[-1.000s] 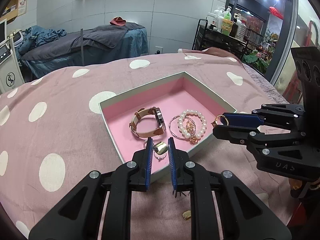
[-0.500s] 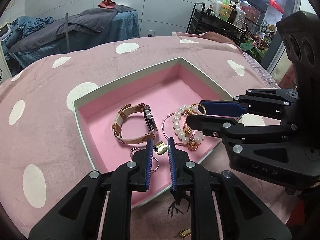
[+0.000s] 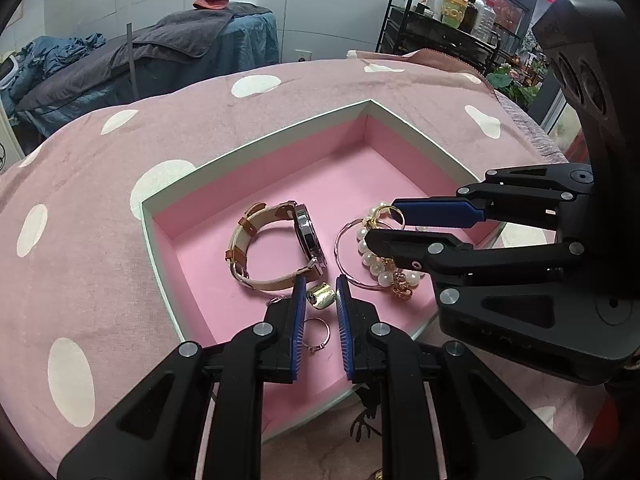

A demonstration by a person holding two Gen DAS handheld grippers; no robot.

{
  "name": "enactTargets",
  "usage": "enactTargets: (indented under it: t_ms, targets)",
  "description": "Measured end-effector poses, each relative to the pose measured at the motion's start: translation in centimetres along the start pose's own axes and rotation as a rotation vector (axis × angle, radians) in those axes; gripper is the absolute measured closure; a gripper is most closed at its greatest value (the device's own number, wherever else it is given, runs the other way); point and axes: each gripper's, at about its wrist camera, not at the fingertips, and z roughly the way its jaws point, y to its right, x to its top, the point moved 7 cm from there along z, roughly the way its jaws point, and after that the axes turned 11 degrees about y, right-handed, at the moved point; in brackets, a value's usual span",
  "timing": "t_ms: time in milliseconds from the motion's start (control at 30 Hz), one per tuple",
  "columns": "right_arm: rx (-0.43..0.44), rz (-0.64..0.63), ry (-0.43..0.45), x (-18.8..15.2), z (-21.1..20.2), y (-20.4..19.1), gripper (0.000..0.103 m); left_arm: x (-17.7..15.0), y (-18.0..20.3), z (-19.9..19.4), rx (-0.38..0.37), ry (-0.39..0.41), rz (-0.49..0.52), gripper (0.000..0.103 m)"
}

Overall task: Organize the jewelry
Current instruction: 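Carry the charm and gold ring into the box with both grippers, then open both grippers and withdraw them toward the last gold pieces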

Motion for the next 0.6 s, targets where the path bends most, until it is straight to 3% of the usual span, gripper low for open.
enactTargets:
  t_ms: [167, 267, 300, 367, 600]
  targets:
    - [-0.006, -0.006, 0.010, -0.1, -0.1, 0.0, 0.077, 0.1, -0.3, -0.5, 0.007, 0.019, -0.010, 0.087]
    - [-0.006, -0.009, 0.030, 0.1, -0.6, 0.0, 0.067, 0.3, -0.4, -1.3, 0.027, 0.041, 0.003, 0.084]
    - [-0.007, -0.011, 0.038, 0.2, -0.9, -0.1, 0.066, 0.4, -0.5, -1.7, 0.030, 0.051, 0.002, 0.081]
    - [-0.013, -0.019, 0.060, 0.4, -1.6, -0.1, 0.062, 0.7, -0.8, -2.7, 0.032, 0.086, -0.020, 0.058]
    - [-0.036, 0.024, 0.156, 0.5, -5.2, 0.6, 0.045, 0.7, -2.0, -6.8, 0.061, 0.189, -0.095, 0.031]
